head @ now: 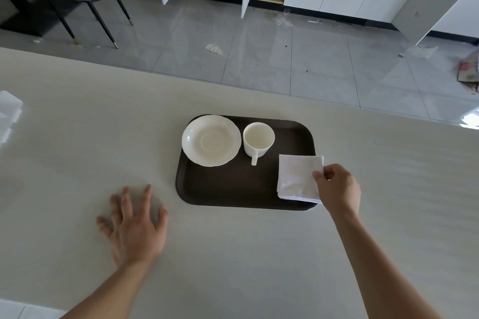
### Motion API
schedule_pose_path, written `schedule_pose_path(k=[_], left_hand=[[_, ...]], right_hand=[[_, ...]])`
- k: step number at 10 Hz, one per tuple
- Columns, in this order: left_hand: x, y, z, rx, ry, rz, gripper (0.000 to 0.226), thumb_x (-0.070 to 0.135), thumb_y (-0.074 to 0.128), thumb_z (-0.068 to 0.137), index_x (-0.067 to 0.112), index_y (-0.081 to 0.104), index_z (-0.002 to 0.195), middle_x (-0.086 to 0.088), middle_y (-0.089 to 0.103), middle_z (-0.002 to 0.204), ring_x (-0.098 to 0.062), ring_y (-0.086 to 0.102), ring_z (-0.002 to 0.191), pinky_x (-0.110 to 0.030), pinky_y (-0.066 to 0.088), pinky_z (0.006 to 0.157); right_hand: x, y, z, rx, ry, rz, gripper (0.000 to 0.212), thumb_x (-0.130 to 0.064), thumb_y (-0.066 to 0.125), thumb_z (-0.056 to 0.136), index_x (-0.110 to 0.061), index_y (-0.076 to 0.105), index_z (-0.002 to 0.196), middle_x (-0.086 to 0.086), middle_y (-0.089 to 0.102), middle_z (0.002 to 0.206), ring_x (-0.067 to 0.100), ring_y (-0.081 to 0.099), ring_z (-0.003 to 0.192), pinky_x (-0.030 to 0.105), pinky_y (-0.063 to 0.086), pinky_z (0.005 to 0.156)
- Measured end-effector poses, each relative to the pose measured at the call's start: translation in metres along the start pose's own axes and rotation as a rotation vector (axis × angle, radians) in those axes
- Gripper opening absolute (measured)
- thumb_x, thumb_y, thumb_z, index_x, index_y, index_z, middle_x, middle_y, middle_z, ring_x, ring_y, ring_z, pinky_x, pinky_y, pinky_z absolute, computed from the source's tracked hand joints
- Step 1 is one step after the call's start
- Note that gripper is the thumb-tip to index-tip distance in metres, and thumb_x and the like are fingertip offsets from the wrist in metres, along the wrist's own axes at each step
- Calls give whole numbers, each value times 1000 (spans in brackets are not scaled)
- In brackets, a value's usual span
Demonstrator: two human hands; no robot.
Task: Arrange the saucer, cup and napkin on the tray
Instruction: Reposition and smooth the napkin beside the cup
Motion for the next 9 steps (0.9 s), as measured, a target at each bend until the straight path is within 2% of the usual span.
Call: schedule_pose_path(k=[3, 7, 9], left_hand=[[-1, 0, 0, -6, 7, 11, 72, 62, 28, 83, 35, 35, 149, -11, 24, 161, -35, 12, 150, -65, 9, 114], [4, -7, -2, -20, -13, 13, 72, 59, 32, 83, 34, 36, 150, -11, 24, 162, -34, 12, 150, -62, 7, 115], [5, -8, -3, -19, -14, 12, 72, 60, 31, 82, 34, 37, 150, -11, 24, 162, -34, 12, 150, -62, 7, 116]], right_hand=[[-26, 14, 28, -36, 23, 5, 10, -30, 63, 89, -22, 63, 84, -1, 66, 76, 28, 58, 74, 30, 39, 63], [-37, 27, 37, -29, -9, -78, 11, -26, 62, 89, -15, 61, 84, 6, 69, 82, 31, 55, 72, 32, 40, 63], [-43, 14, 24, 43, -178, -77, 22, -21, 64, 88, -15, 66, 109, 5, 62, 106, 31, 61, 94, 33, 44, 70]])
Point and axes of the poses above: each hand's wrist, its own z-axis towards the middle knuckle, its own y-axis out of the palm, x = y × z, the point moved 1 cm from there along z, towards the middle knuckle
